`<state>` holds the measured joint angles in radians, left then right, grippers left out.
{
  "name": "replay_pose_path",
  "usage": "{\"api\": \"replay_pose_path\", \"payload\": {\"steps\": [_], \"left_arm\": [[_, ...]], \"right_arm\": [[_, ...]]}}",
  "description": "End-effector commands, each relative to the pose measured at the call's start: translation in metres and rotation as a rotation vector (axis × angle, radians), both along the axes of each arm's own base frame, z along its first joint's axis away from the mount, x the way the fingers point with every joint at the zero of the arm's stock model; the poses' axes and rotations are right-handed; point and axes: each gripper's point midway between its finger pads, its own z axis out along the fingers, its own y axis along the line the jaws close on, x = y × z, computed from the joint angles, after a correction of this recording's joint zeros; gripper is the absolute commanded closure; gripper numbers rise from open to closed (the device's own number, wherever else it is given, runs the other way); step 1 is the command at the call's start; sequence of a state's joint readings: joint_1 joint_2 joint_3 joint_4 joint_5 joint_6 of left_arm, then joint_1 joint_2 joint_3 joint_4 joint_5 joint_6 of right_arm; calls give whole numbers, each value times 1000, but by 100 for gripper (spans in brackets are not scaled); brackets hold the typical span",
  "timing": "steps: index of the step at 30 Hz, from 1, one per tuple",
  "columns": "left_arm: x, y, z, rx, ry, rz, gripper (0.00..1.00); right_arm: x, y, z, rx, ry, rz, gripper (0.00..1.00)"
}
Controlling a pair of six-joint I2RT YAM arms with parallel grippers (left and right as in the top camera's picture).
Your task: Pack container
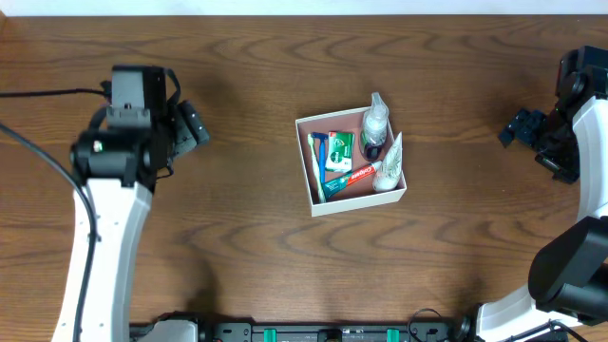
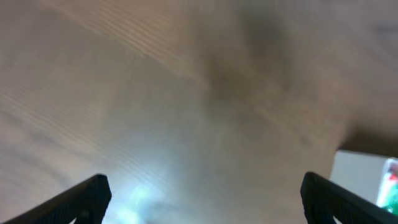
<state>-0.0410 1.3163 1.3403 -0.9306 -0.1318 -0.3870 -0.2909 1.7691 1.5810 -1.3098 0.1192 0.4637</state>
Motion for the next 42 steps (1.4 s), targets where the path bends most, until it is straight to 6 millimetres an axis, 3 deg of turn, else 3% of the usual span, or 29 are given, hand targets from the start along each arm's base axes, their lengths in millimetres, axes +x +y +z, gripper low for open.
{"api": "replay_pose_path", "payload": {"steps": [1, 10, 17, 25, 34, 42], "left_arm": [[-11, -15, 3, 8, -92, -181, 2], [-58, -14, -12, 49, -465, -214, 2], [-80, -13, -17, 71, -718, -206, 2], [-79, -17, -25, 74, -879, -221, 2], [-75, -17, -37, 80, -943, -219, 2], [-82, -17, -32, 102, -996, -226, 2]], "right_arm": [[0, 0, -1, 4, -2, -17, 1], [0, 0, -1, 4, -2, -17, 1], [0, 0, -1, 4, -2, -17, 1], [0, 0, -1, 4, -2, -17, 1], [0, 0, -1, 4, -2, -17, 1], [0, 0, -1, 4, -2, -17, 1]]}}
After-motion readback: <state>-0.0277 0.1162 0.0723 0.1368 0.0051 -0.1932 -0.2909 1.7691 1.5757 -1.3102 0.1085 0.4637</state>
